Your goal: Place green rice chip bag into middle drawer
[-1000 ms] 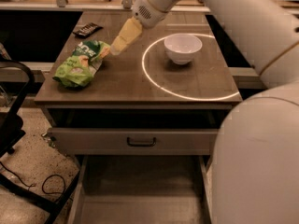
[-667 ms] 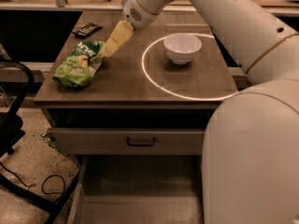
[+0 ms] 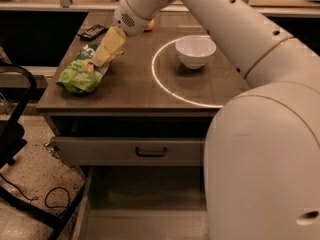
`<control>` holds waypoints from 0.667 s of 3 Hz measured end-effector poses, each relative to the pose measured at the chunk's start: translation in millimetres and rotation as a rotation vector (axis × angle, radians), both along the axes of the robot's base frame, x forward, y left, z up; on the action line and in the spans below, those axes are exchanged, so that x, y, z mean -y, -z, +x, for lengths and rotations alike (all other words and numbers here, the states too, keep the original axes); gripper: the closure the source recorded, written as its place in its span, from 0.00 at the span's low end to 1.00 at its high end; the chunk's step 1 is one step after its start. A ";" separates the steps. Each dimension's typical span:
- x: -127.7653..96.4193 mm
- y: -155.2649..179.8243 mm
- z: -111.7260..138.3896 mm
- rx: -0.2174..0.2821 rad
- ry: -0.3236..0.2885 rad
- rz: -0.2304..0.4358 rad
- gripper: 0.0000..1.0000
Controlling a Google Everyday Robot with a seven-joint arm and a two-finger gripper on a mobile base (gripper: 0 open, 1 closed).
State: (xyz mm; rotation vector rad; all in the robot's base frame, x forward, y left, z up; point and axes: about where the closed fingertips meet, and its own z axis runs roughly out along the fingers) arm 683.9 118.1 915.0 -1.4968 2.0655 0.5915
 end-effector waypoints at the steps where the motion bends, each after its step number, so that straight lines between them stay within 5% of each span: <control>1: -22.4 3.6 -4.9 -0.006 -0.038 0.001 0.00; 2: -48.4 16.2 -7.8 0.012 -0.041 -0.046 0.00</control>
Offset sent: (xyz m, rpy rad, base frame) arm -0.0124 0.0627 -0.0176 -0.0892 -0.0401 0.0315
